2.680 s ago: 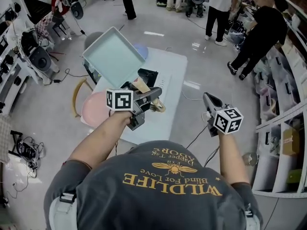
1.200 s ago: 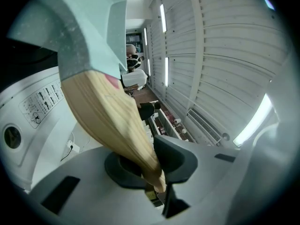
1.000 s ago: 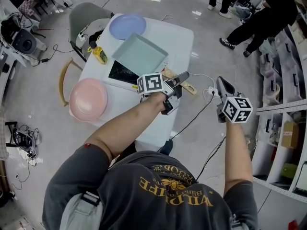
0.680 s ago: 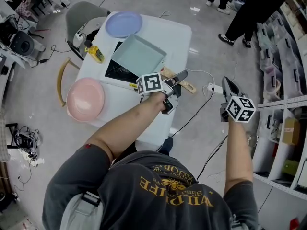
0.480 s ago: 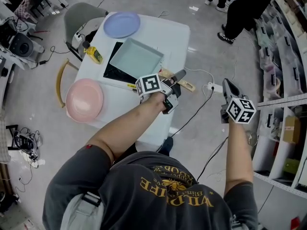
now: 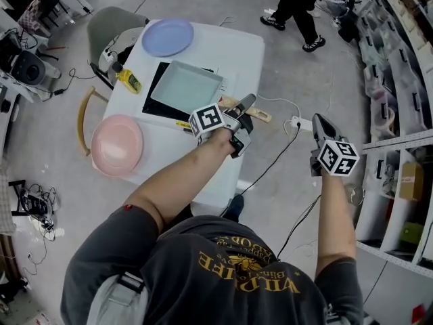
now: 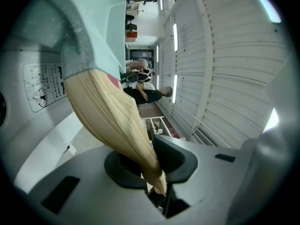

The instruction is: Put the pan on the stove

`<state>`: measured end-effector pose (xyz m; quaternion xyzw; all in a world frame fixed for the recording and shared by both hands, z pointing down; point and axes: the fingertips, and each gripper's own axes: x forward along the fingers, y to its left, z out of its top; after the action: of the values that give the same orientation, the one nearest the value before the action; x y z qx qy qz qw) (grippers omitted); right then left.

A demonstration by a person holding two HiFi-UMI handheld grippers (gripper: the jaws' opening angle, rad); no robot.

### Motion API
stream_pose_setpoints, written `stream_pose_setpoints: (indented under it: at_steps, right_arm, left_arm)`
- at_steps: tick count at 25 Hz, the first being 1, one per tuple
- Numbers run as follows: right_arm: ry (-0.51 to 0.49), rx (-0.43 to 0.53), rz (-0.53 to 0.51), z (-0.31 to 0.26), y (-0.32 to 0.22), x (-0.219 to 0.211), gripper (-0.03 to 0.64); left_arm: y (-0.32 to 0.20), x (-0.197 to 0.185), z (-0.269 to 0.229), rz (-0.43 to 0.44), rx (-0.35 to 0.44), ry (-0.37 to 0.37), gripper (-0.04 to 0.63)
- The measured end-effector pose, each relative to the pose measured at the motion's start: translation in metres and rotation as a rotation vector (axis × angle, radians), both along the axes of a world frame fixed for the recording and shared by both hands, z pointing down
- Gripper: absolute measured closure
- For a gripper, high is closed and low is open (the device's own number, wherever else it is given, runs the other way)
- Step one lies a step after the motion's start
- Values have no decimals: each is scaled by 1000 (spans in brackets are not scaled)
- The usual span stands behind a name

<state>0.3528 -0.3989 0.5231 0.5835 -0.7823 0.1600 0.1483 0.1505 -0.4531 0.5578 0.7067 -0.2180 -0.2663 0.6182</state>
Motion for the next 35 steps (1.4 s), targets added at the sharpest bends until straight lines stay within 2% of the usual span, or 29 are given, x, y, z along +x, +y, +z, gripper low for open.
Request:
stream_pose_setpoints:
  at_steps: [16,23,28,31,35]
  right_arm:
    - [-3,-26,7,12,4,6,617]
    - [-11,-37,17,16,12,12,617]
    - [-17,-47,17,19,16,12,617]
    - [-19,-50,16,21,18,11,617]
    - [-22,-50,12,21,17,9,617]
  left_arm:
    - [-30,-4,24,-92,-11,-96,523]
    - [-35,-6,23,-103,4,-98,506]
    - [-28,1,31,-60,-21,-84,350]
    - [-21,6,38,-24,-25,-104,308]
    - [-17,7,40,-12,-28,-106,302]
